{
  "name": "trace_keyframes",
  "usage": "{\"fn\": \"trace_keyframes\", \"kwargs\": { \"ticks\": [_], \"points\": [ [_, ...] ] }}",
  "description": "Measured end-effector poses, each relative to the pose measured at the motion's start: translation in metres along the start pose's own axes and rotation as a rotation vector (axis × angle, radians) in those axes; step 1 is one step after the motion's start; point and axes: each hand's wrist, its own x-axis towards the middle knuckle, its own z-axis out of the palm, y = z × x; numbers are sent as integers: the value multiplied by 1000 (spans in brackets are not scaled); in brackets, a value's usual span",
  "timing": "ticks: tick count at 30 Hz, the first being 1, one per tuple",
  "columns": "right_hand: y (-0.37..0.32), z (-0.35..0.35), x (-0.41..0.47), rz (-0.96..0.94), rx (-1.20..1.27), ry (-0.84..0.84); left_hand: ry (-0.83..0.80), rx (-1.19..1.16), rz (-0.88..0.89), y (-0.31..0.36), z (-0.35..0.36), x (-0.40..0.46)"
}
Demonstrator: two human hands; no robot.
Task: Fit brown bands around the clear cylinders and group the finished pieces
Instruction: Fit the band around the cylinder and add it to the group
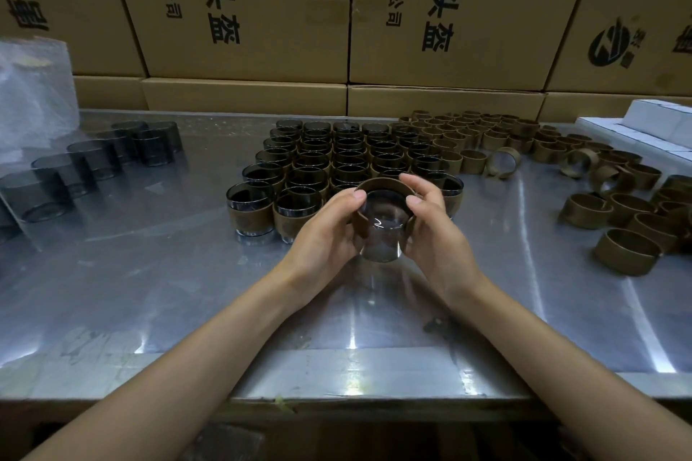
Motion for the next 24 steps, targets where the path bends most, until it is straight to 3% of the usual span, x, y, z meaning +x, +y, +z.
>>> {"fn": "trace_keyframes", "kwargs": {
  "ticks": [7, 12, 18, 24],
  "points": [
    [-12, -11, 0, 343, 19, -143, -17, 59, 59, 5, -9, -1],
    [-14, -14, 0, 303, 265, -167, -1, 68, 20, 8, -10, -1],
    [-14, -18, 0, 287, 351, -239, 50, 292, 23, 12, -12, -3],
    [-15, -24, -3, 304, 388, -424, -144, 209, -146, 16, -17, -10]
  ]
}}
